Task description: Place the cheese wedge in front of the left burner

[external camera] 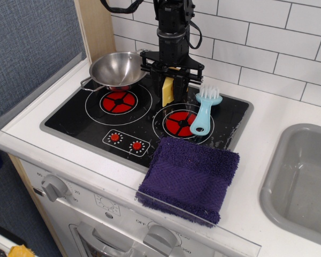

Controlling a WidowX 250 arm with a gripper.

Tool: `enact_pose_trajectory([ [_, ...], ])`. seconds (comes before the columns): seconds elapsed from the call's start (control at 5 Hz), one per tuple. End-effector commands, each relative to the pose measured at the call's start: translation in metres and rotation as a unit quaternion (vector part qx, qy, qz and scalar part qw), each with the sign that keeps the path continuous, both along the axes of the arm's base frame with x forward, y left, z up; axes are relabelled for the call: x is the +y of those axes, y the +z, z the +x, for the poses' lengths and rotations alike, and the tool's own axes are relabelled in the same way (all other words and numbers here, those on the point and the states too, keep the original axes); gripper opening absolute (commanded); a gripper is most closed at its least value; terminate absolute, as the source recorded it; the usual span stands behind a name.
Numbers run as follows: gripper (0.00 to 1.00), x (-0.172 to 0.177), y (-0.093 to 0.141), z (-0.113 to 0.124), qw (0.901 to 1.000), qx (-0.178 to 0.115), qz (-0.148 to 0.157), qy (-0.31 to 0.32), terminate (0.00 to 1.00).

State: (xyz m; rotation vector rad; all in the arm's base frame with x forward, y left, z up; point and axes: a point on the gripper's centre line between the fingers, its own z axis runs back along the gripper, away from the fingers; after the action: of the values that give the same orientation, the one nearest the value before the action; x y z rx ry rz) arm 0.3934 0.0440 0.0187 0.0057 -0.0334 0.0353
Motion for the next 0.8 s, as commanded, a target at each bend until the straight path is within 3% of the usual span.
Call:
enact_pose_trajectory([
  [0.0, 0.00, 0.002, 0.050, -0.004, 0.9972, -0.072, -0.021, 0.001, 0.00],
  [0.2, 0.00, 0.008, 0.064, -0.021, 0.9955, -0.090, -0.032, 0.000, 0.00],
  [0.4, 0.00, 0.026, 0.065, -0.045, 0.9959, -0.086, -0.025, -0.005, 0.00],
  [0.6, 0.00, 0.050, 0.055, -0.074, 0.9978, -0.059, -0.012, -0.025, 0.00],
])
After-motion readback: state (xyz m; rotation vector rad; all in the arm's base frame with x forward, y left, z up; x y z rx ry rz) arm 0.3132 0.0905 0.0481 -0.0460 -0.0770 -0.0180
